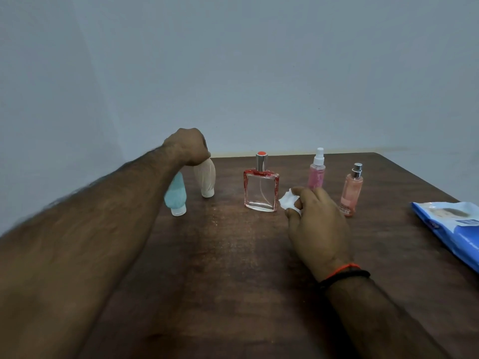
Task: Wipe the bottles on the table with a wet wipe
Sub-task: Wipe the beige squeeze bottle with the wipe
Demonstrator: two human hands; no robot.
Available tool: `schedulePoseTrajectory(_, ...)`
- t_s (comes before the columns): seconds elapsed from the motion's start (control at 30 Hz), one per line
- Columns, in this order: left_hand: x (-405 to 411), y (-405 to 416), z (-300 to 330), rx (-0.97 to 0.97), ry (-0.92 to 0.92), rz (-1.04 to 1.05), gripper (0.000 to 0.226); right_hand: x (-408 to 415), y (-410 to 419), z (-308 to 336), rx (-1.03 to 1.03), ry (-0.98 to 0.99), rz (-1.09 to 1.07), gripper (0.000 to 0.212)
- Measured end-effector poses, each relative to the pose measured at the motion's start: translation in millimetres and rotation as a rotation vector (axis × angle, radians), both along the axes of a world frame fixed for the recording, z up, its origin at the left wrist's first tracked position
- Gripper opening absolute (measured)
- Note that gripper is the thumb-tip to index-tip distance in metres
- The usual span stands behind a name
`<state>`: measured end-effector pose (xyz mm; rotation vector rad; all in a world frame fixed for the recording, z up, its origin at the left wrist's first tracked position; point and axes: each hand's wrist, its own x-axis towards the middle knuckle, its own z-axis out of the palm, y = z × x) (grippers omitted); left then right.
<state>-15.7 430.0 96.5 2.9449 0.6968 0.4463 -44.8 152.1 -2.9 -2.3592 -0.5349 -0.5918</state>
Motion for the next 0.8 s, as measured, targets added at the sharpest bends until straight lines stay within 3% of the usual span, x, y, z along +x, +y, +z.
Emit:
schedulePoseTrajectory(0.3, -8, 6, -6, -0.041, -0.042, -0.088, 0.036, -1, 0, 0, 0.002, 0.000, -0.007, 0.045)
schedulePoseTrajectory(0.57, -14, -5, -14, 0.073, -0.045, -0.129, 0.037, -1, 0, 0, 0.005, 0.001, 0.002, 0.043)
schedulePoseTrajectory(0.8, -25, -10, -21, 0.045, -0.135, -0.198, 0.034, -1, 0, -1, -0.009, 0.002, 0.003, 0.043)
